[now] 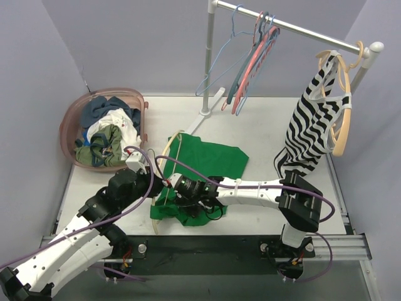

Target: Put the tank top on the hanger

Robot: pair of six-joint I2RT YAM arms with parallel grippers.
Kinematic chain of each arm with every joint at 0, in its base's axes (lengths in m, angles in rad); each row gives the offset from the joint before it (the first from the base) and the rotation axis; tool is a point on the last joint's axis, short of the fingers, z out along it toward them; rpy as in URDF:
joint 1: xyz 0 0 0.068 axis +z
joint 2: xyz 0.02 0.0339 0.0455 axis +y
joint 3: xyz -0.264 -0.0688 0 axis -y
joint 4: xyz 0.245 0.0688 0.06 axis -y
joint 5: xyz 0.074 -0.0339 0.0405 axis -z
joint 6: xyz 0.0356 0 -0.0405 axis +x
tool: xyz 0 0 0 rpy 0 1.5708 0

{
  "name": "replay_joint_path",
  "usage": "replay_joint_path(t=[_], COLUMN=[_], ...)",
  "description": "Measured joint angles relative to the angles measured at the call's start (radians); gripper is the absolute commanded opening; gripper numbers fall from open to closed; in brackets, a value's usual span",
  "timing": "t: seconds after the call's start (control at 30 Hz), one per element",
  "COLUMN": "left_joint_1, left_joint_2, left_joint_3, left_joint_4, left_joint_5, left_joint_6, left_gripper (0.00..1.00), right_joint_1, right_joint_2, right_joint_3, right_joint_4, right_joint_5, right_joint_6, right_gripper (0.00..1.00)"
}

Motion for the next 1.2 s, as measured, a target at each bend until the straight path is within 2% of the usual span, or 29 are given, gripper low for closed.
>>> replay_joint_path(t=[0.03, 0.07, 0.3, 0.43, 0.57, 0.6, 0.7, 0.73, 0.87, 1.0, 1.1, 1.13, 1.2], left_joint_1=[0.0, 0.0, 0.002, 0.003, 0.005, 0.005, 0.006, 0.006, 0.007, 0.008, 0.008, 0.008, 0.012], left_joint_2=[-0.005, -0.011, -0.051, -0.08, -0.074, -0.063, -0.018, -0.002, 0.07, 0.118, 0.118, 0.118, 0.117], left_joint_3=[0.0, 0.0, 0.0, 0.002, 0.02, 0.03, 0.054, 0.06, 0.062, 0.055, 0.034, 0.027, 0.014], left_joint_4=[0.001, 0.002, 0.002, 0.004, 0.042, 0.059, 0.128, 0.149, 0.203, 0.221, 0.245, 0.254, 0.263], left_joint_5=[0.002, 0.006, 0.043, 0.093, 0.164, 0.183, 0.228, 0.24, 0.266, 0.278, 0.284, 0.288, 0.296], left_joint_6=[0.002, 0.002, 0.038, 0.078, 0.108, 0.114, 0.127, 0.129, 0.127, 0.119, 0.108, 0.104, 0.1], left_gripper=[0.0, 0.0, 0.0, 0.0, 0.0, 0.0, 0.0, 0.0, 0.0, 0.0, 0.0, 0.0, 0.0], right_joint_1=[0.0, 0.0, -0.055, -0.18, -0.3, -0.324, -0.398, -0.424, -0.526, -0.585, -0.585, -0.586, -0.599], right_joint_2=[-0.004, -0.01, -0.094, -0.172, -0.246, -0.267, -0.304, -0.306, -0.302, -0.317, -0.403, -0.449, -0.527], right_joint_3=[-0.003, -0.01, -0.054, -0.029, 0.026, 0.036, 0.065, 0.077, 0.113, 0.107, 0.046, 0.015, -0.023], right_joint_4=[0.002, 0.006, -0.017, -0.124, -0.256, -0.279, -0.328, -0.341, -0.359, -0.356, -0.338, -0.33, -0.332], right_joint_5=[0.009, 0.014, 0.011, -0.09, -0.161, -0.159, -0.13, -0.111, -0.052, -0.08, -0.174, -0.225, -0.338], right_joint_6=[-0.014, -0.028, -0.156, -0.354, -0.569, -0.613, -0.709, -0.73, -0.77, -0.768, -0.763, -0.758, -0.717], right_gripper=[0.04, 0.0, 0.0, 0.0, 0.07, 0.11, 0.44, 0.51, 0.57, 0.62, 0.8, 1.0, 1.0])
